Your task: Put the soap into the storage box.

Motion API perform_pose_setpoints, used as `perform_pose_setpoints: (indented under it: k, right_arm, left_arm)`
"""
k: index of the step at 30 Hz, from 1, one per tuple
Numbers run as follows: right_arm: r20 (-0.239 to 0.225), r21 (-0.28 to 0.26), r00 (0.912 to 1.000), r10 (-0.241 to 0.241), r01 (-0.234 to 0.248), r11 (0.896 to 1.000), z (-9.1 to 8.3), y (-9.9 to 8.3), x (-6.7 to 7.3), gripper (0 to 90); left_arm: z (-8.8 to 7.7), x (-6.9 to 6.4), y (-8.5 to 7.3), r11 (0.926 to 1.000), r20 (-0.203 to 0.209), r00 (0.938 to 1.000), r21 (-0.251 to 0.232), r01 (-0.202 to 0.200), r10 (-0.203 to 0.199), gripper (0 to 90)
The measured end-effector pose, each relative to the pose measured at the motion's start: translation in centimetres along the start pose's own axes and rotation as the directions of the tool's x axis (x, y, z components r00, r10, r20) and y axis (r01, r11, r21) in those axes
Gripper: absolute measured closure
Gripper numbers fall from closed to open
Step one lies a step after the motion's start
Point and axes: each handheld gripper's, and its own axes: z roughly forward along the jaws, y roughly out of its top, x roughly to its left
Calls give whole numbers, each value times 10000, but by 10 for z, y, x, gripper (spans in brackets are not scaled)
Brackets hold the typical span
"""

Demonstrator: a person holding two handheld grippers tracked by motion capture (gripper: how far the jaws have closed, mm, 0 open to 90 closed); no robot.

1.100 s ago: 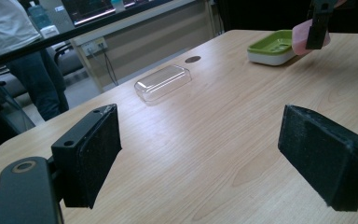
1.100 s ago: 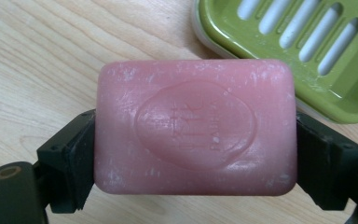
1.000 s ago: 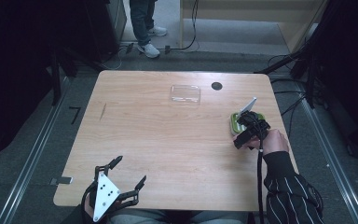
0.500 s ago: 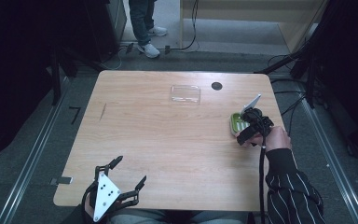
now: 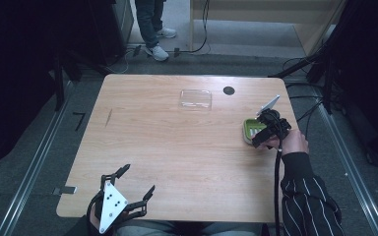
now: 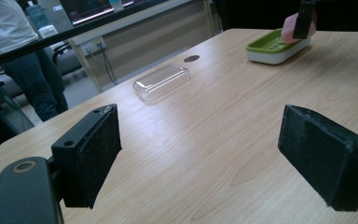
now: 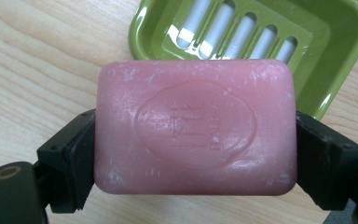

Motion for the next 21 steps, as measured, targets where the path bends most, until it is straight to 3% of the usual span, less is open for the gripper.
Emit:
perform_pose_setpoints:
  k: [14,21]
  right_arm:
    - [57,-154,9980,629,-628,9979,5,8,-8,137]
    - [55,-411,9974,718,-715,9966,7,13,-12,137]
  left_arm:
    - [0,0,0,10000,0,10000,-4,-6,6,136]
    - [0,0,0,10000,5,10000,13,-13,13,136]
